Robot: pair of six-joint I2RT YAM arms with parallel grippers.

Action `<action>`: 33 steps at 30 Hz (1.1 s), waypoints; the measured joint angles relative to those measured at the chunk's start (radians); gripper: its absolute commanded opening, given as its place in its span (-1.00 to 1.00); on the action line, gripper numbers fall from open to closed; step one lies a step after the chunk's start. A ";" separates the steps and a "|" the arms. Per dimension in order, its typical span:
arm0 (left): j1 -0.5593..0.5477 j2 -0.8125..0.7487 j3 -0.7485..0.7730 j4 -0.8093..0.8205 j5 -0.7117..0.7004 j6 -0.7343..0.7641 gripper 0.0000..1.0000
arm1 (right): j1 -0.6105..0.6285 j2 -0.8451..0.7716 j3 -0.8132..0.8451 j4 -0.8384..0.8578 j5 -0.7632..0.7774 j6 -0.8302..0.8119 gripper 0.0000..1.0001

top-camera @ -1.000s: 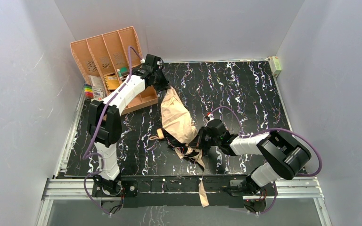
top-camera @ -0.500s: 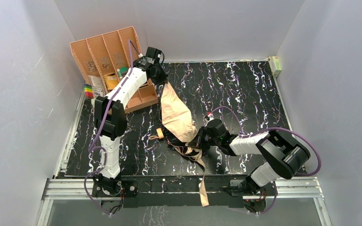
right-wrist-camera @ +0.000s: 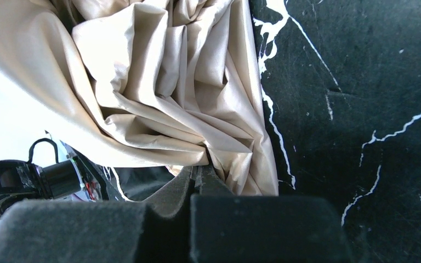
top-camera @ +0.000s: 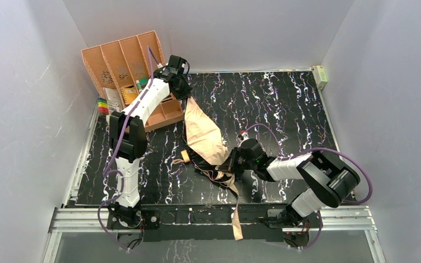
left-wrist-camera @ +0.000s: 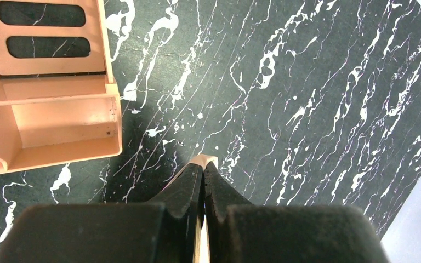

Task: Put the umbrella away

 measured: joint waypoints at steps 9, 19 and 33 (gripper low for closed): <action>-0.023 -0.262 -0.341 0.196 0.050 0.008 -1.00 | 0.000 0.001 0.000 0.002 -0.002 0.007 -1.00; -0.238 -0.670 -0.739 0.413 0.081 -0.054 -1.00 | -0.001 0.018 0.001 0.021 -0.015 0.022 -1.00; -0.522 -0.814 -1.266 0.778 0.059 -0.207 -1.00 | -0.001 0.019 0.015 0.008 -0.019 0.032 -1.00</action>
